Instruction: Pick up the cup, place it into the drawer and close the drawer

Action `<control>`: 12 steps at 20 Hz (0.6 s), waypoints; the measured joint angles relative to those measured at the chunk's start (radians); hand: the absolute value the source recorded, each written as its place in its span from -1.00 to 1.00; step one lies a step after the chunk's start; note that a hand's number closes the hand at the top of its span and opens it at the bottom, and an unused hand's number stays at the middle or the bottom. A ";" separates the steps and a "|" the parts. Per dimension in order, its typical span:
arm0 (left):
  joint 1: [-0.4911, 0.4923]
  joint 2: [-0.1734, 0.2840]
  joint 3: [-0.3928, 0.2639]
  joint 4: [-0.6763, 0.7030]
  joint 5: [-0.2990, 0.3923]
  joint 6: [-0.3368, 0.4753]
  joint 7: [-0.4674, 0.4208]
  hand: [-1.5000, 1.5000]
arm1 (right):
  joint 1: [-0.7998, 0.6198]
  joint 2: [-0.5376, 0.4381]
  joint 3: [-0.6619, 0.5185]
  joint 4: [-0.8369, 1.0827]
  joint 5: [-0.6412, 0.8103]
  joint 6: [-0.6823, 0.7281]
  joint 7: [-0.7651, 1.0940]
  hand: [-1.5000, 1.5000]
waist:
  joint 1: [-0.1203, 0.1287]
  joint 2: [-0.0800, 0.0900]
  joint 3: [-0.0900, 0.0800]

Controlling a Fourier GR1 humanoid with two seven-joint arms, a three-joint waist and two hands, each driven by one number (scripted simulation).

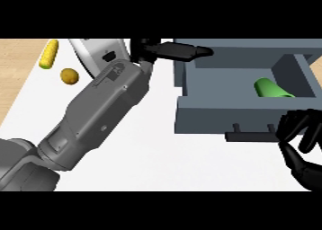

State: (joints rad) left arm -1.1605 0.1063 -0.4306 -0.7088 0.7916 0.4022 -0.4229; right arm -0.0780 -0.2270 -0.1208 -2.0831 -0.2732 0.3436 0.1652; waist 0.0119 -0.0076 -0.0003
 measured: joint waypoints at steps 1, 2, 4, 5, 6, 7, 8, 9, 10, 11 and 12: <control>0.029 0.020 0.006 -0.032 0.004 -0.001 0.009 -1.00 | 0.004 -0.013 -0.001 -0.004 0.012 0.010 -0.001 1.00 | 0.004 -0.001 0.000; 0.059 0.034 0.007 -0.071 0.007 0.007 0.020 -1.00 | 0.013 -0.016 0.011 -0.010 0.034 0.014 0.000 1.00 | 0.008 -0.002 0.000; 0.130 0.068 0.007 -0.149 0.006 0.016 0.034 -1.00 | 0.014 -0.032 0.018 -0.025 0.060 0.022 0.013 1.00 | 0.013 -0.003 0.000; 0.166 0.085 0.009 -0.181 0.005 0.015 0.035 -1.00 | 0.023 -0.040 0.026 -0.034 0.077 0.030 0.017 1.00 | 0.012 -0.003 0.000; 0.194 0.109 0.015 -0.216 0.006 0.014 0.045 -1.00 | 0.028 -0.049 0.028 -0.028 0.093 0.040 0.011 1.00 | 0.013 -0.002 0.000; 0.236 0.133 0.014 -0.261 0.008 0.011 0.056 -1.00 | 0.036 -0.058 0.025 -0.026 0.104 0.048 0.009 1.00 | 0.016 -0.003 0.000; 0.280 0.160 0.019 -0.299 0.014 -0.003 0.060 -1.00 | 0.046 -0.057 0.034 -0.023 0.127 0.049 0.004 1.00 | 0.018 -0.003 0.000; 0.323 0.181 0.021 -0.345 0.014 0.001 0.068 -1.00 | 0.050 -0.057 0.038 -0.018 0.143 0.049 0.003 1.00 | 0.019 -0.003 0.000; 0.353 0.206 0.024 -0.392 0.016 0.004 0.087 -1.00 | 0.056 -0.049 0.051 0.000 0.177 0.046 -0.014 1.00 | 0.020 -0.003 0.000; 0.396 0.227 0.025 -0.437 0.015 0.000 0.092 -1.00 | 0.056 -0.047 0.058 0.008 0.195 0.045 -0.015 1.00 | 0.019 -0.002 0.000; 0.441 0.247 0.031 -0.480 0.020 -0.005 0.094 -1.00 | 0.062 -0.043 0.070 0.019 0.223 0.041 -0.024 1.00 | 0.020 -0.001 0.000</control>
State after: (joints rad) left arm -0.7197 0.3533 -0.3993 -1.1885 0.8116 0.3976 -0.3294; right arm -0.0160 -0.2696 -0.0507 -2.0644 -0.0501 0.3849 0.1412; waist 0.0319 -0.0089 -0.0001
